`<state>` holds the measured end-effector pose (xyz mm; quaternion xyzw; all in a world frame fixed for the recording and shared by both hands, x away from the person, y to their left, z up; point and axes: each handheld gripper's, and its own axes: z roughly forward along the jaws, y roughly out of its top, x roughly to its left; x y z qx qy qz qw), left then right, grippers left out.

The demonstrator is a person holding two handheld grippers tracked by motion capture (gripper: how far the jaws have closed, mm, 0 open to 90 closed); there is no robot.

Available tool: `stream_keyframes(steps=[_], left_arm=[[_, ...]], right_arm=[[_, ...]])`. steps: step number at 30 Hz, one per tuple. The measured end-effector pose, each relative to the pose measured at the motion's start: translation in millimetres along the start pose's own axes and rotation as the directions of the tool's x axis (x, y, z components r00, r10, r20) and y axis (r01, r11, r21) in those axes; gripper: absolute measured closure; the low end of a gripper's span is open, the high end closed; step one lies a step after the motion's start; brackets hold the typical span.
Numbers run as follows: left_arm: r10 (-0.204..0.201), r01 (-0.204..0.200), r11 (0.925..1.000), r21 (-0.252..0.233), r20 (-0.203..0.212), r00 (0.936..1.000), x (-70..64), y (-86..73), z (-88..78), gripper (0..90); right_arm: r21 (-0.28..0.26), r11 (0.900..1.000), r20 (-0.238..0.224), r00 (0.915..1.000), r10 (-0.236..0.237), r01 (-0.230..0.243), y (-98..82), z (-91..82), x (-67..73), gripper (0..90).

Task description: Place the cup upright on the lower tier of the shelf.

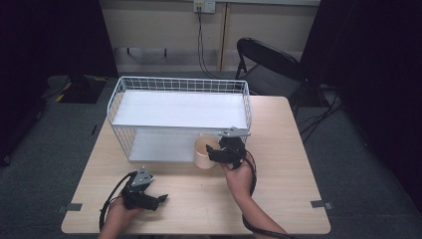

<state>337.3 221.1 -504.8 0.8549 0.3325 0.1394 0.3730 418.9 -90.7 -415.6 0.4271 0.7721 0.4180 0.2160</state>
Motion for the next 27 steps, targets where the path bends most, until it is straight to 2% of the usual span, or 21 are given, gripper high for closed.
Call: stream_keyframes(steps=[1,5,12,14,17,27], left_arm=[[0.000,0.000,1.0000,0.000,0.000,1.0000,0.0,0.0,0.0,8.3],[0.001,-0.001,1.0000,0.000,0.000,1.0000,0.0,0.0,0.0,8.3],[0.000,0.000,1.0000,0.000,0.000,1.0000,0.0,0.0,0.0,8.3],[0.000,0.000,1.0000,0.000,0.000,1.0000,0.0,0.0,0.0,8.3],[0.000,0.000,1.0000,0.001,0.000,1.0000,0.0,0.0,0.0,8.3],[0.001,-0.001,1.0000,0.000,0.000,1.0000,0.0,0.0,0.0,8.3]], right_arm=[[-0.001,1.000,-0.010,0.9999,0.008,-0.008,-1.2,-2.8,0.0,22.3],[-0.011,1.000,-0.037,0.9993,0.004,-0.004,-3.7,-7.8,2.7,17.7],[-0.024,1.000,-0.052,0.9987,0.000,-0.001,-5.5,-15.4,7.4,14.8],[-0.021,1.000,-0.069,0.9976,0.004,-0.005,-5.7,-16.8,8.9,14.7],[-0.002,1.000,-0.072,0.9974,-0.006,0.005,-8.7,-15.3,12.6,13.9],[0.029,1.000,-0.055,0.9984,0.006,-0.005,-18.1,-3.3,14.0,13.6]])
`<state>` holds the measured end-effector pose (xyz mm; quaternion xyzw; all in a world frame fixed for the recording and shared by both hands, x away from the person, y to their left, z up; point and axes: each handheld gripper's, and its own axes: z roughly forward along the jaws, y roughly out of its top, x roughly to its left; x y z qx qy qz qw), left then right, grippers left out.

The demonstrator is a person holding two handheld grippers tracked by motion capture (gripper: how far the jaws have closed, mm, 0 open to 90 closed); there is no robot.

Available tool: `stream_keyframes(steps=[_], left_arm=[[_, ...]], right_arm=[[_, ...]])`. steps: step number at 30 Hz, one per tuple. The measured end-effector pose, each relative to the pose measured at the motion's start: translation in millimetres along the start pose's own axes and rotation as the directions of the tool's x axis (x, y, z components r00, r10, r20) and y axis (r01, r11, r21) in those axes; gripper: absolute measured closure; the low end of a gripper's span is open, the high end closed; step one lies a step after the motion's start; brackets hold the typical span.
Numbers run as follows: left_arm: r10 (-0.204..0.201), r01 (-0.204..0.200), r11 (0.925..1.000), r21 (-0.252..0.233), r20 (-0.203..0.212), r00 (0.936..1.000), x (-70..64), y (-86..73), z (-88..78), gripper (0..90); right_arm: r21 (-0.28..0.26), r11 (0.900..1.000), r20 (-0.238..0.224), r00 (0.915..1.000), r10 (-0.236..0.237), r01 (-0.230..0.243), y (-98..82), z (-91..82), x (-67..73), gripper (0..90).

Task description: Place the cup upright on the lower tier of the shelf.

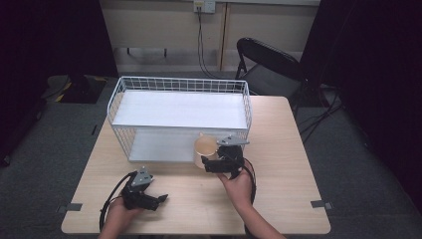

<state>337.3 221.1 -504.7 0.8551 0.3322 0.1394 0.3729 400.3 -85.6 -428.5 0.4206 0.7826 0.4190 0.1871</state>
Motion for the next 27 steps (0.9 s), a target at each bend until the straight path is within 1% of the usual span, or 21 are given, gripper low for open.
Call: stream_keyframes(steps=[6,8,10,15,23,27], left_arm=[[0.000,0.000,1.0000,0.000,0.000,1.0000,0.0,0.0,0.0,8.3],[-0.001,0.001,1.0000,0.001,0.000,1.0000,0.0,0.0,0.0,8.3],[0.000,0.000,1.0000,0.000,0.000,1.0000,0.0,0.0,0.0,8.3],[0.000,0.000,1.0000,0.000,0.000,1.0000,0.0,0.0,0.0,8.3],[0.000,0.000,1.0000,0.000,0.000,1.0000,0.0,0.0,0.0,8.3],[0.000,0.000,1.0000,0.000,0.000,1.0000,0.0,0.0,0.0,8.3]], right_arm=[[0.004,1.000,-0.002,1.0000,0.001,-0.001,-2.5,6.2,1.5,13.9],[0.006,1.000,0.001,1.0000,-0.004,0.004,-3.1,8.0,2.9,14.2],[0.007,1.000,0.016,0.9997,-0.019,0.019,-3.6,9.6,4.6,14.8],[0.000,1.000,0.014,0.9998,-0.015,0.015,-3.1,10.4,6.0,16.2],[-0.004,1.000,0.026,0.9995,-0.018,0.018,-3.4,11.3,8.0,17.8],[-0.007,1.000,0.035,0.9992,-0.021,0.021,-3.3,10.8,8.0,20.3]])
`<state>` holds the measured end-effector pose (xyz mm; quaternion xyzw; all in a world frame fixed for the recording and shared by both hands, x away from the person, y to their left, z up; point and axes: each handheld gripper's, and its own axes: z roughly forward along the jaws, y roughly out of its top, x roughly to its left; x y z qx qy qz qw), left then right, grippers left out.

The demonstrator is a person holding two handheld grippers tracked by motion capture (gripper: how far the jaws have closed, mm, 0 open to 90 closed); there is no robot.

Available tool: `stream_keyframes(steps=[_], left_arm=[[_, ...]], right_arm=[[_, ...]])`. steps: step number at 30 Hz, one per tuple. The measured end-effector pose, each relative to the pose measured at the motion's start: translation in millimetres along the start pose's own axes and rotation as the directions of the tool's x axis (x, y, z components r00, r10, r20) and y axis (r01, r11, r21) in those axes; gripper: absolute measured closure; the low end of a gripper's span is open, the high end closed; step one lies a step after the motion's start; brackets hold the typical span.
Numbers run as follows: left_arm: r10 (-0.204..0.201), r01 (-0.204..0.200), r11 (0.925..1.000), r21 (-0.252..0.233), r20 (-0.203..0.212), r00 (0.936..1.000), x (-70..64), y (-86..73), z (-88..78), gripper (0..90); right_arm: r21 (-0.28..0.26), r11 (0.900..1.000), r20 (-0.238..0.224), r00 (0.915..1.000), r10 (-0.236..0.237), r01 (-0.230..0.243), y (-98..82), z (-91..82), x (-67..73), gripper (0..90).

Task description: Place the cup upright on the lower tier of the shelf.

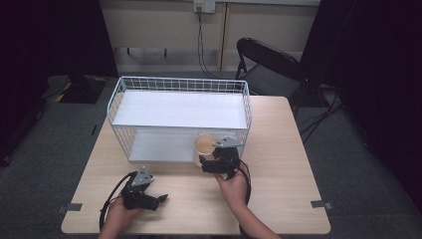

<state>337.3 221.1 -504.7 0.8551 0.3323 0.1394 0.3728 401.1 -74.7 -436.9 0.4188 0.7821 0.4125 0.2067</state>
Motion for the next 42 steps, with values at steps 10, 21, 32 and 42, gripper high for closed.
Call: stream_keyframes(steps=[10,21,32,42], left_arm=[[0.000,0.000,1.0000,0.000,0.000,1.0000,0.0,0.0,0.0,8.3],[0.000,0.000,1.0000,0.000,0.000,1.0000,0.0,0.0,0.0,8.3],[-0.001,0.001,1.0000,-0.001,0.000,1.0000,0.0,0.0,0.1,8.3],[0.000,0.000,1.0000,0.000,0.000,1.0000,0.0,0.0,0.0,8.3]], right_arm=[[-0.005,1.000,0.008,1.0000,0.002,-0.001,-0.6,0.8,-0.9,27.2],[-0.004,1.000,-0.002,0.9999,0.010,-0.010,0.1,1.0,-2.7,36.7],[-0.007,1.000,0.001,1.0000,0.003,-0.003,0.5,1.3,-2.7,47.1],[-0.009,1.000,0.011,0.9999,-0.010,0.010,1.5,1.4,-1.7,53.6]])
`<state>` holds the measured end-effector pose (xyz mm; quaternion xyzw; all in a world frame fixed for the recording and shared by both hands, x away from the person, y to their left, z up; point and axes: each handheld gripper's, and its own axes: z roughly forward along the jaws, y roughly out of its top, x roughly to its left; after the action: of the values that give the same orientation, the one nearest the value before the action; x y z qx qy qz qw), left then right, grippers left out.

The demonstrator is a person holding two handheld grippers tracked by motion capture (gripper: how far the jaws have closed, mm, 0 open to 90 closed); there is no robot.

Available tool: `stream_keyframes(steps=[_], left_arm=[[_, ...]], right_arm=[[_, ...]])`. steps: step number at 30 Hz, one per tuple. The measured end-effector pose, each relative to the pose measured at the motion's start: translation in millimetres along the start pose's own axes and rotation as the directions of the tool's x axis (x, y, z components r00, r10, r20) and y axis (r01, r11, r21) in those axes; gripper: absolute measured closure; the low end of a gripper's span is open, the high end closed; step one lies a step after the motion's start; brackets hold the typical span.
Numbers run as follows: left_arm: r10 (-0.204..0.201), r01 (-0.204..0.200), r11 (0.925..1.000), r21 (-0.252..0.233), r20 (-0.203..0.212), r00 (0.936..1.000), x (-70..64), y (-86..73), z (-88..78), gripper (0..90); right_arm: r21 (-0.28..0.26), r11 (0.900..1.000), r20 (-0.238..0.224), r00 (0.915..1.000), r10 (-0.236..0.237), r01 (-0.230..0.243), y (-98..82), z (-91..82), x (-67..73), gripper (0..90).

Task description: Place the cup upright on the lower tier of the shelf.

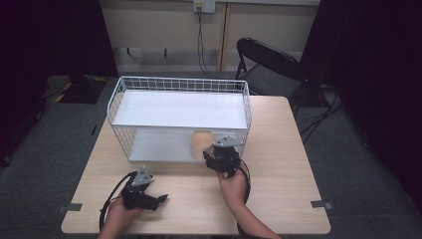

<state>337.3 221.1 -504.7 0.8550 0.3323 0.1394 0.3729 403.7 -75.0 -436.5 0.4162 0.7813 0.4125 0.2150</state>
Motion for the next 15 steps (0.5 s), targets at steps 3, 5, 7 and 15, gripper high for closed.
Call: stream_keyframes(steps=[3,5,7,15], left_arm=[[0.000,0.000,1.0000,0.000,0.000,1.0000,0.0,0.0,0.0,8.3],[0.000,0.000,1.0000,0.000,0.000,1.0000,0.0,0.0,0.0,8.3],[0.000,0.000,1.0000,-0.001,0.000,1.0000,0.0,0.0,0.0,8.3],[0.000,0.000,1.0000,0.000,0.000,1.0000,0.0,0.0,0.0,8.3]], right_arm=[[-0.001,1.000,0.002,1.0000,-0.001,0.001,0.8,0.2,0.1,56.2],[-0.003,1.000,0.005,1.0000,-0.006,0.006,1.3,0.6,0.2,58.0],[-0.004,1.000,0.005,1.0000,-0.008,0.008,1.5,0.9,0.2,58.4],[-0.010,1.000,0.017,0.9997,-0.016,0.016,2.1,5.1,1.5,59.9]])
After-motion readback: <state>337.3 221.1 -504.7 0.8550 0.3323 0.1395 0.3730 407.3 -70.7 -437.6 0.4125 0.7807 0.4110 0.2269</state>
